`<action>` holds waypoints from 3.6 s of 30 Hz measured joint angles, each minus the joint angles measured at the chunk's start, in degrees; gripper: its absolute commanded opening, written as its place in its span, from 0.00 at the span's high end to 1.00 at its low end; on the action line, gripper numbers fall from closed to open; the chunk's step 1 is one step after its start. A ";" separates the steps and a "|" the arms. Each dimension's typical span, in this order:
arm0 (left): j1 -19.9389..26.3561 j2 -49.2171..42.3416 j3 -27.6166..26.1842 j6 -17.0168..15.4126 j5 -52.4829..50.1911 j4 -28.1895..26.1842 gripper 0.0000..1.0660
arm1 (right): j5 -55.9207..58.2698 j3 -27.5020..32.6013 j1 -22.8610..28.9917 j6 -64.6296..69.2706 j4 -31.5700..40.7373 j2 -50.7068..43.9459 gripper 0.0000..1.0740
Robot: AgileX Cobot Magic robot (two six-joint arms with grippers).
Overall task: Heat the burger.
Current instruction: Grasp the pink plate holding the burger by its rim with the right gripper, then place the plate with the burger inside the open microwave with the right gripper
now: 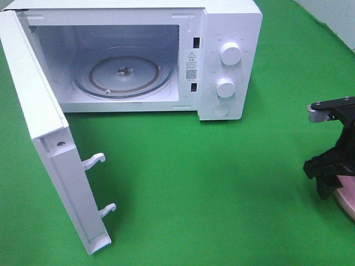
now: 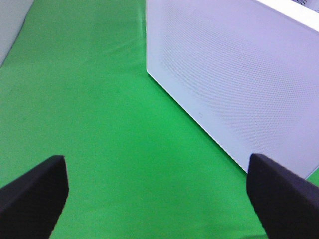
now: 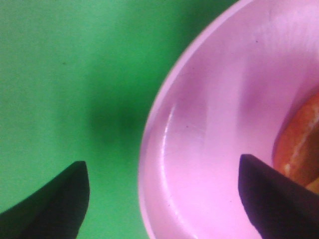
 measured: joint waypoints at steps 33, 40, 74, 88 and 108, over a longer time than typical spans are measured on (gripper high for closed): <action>0.00 0.00 0.00 0.00 0.00 0.00 0.16 | -3.72 0.06 -0.63 -1.38 2.86 7.45 0.54; 0.00 0.00 0.00 0.00 0.00 0.00 0.16 | -3.67 0.06 -0.63 -1.38 1.26 7.51 0.89; 0.00 0.00 0.00 0.00 0.00 0.00 0.16 | 2.98 -0.11 8.08 15.13 -10.89 7.45 1.00; 0.00 0.00 0.00 0.00 0.00 0.00 0.16 | 7.62 0.11 14.32 21.08 -16.16 5.50 1.00; 0.00 0.00 0.00 0.00 0.00 0.00 0.16 | 11.52 4.87 15.76 21.66 -17.65 -6.99 1.00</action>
